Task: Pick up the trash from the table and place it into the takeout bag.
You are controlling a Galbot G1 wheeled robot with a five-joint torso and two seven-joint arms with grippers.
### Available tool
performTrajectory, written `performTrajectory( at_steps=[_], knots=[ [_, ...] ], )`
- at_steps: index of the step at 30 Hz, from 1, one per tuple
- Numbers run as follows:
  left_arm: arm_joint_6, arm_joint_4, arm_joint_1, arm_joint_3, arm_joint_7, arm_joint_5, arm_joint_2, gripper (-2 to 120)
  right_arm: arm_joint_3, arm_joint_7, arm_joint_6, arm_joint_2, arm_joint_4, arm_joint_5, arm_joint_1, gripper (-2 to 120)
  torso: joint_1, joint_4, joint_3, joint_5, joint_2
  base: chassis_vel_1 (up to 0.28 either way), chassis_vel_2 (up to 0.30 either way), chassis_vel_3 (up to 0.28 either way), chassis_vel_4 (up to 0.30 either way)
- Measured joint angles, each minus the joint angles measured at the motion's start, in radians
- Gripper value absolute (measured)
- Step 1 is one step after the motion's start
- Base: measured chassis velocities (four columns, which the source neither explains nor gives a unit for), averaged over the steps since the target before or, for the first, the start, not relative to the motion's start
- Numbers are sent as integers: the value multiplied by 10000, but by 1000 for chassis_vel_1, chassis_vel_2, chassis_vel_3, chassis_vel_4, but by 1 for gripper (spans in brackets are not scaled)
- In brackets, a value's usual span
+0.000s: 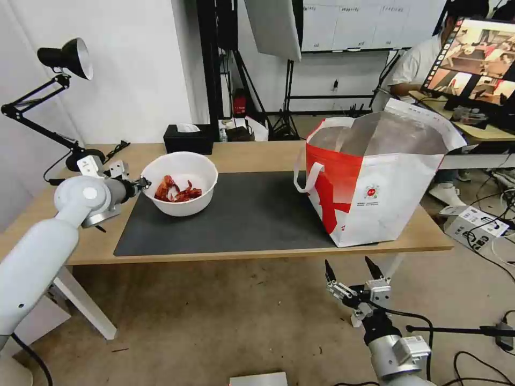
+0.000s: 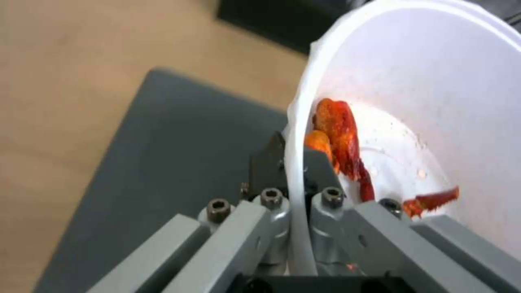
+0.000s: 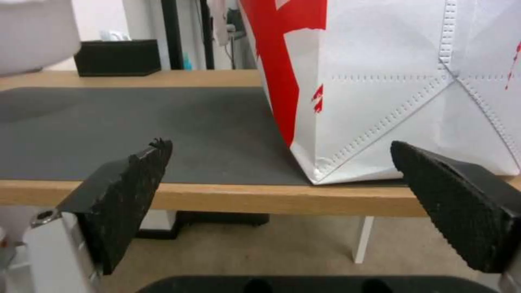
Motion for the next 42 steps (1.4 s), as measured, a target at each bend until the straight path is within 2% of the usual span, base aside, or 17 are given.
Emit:
performTrajectory(
  at_steps=[3, 9, 13, 16, 20, 22, 23, 26, 27, 30, 31, 36, 39, 42],
  knots=[
    [-120, -176, -380, 217, 54, 14, -58, 0, 0, 0, 0, 0, 0, 0, -1, 100, 0, -1, 0, 2, 0, 0, 0, 0, 0],
    [-485, -459, -1291, 872, 546, 242, -368, 0, -1, 0, 0, 0, 0, 0, 0, 100, -1, -2, 0, 2, -1, 0, 0, 0, 0],
    [-685, -580, -2034, 1511, 628, 329, -683, 0, 0, 0, 0, 0, 0, 0, 0, 100, 0, -1, 1, 1, 0, 0, 0, 0, 0],
    [-799, -545, -2794, 2277, 691, 327, -1119, 0, 0, -1, 0, 0, 0, 0, 0, 100, 0, -1, 1, 2, -1, 0, 0, 0, 0],
    [-901, -506, -3209, 2638, 734, 286, -1461, 0, 0, 1, 0, 0, 0, 0, 0, 100, 0, -3, 1, 3, -1, 0, 0, 0, 0],
    [-981, -391, -3732, 3021, 599, 233, -1905, 0, -1, 0, 0, 0, 0, 0, 0, 100, 0, -1, 1, 1, -1, 0, 0, 0, 0],
    [-981, -391, -3732, 3021, 599, 233, -1905, 0, -1, 0, 0, 0, 0, 0, 0, 100, 0, -1, 1, 1, -1, 0, 0, 0, 0],
    [-1101, 76, -4726, 3497, 317, 115, -2699, 0, 0, 0, 0, 0, 0, 0, 0, 100, 0, -2, 0, 3, -1, 0, 0, 0, 0],
    [-1101, 76, -4726, 3497, 317, 115, -2699, 0, 0, 0, 0, 0, 0, 0, 0, 100, 0, -2, 0, 3, -1, 0, 0, 0, 0],
    [-1205, 548, -5389, 3653, 153, 93, -3484, 0, 0, 0, 0, 0, 0, 0, 0, 100, 0, -3, 0, 4, -1, 0, 0, 0, 0],
    [-1205, 548, -5389, 3653, 153, 93, -3484, 0, 0, 0, 0, 0, 0, 0, 0, 100, 0, -3, 0, 4, -1, 0, 0, 0, 0],
    [-1274, 1292, -5932, 3672, -137, 172, -4634, 0, 0, 0, 0, 0, 0, 0, 0, 100, 0, 1, 0, 2, -1, 0, 0, 0, 0],
    [-1556, 1769, -6043, 3944, -404, 749, -5623, 0, 0, 0, 0, 0, 0, 0, 0, 100, 1, -4, 0, 5, -1, 0, 0, 0, 0],
    [-1675, 1980, -6029, 4091, -517, 1127, -6015, 0, 0, 0, 0, 0, 0, 1, 0, 100, 0, -4, 0, 4, -2, 0, 0, 0, 0]
  ],
)
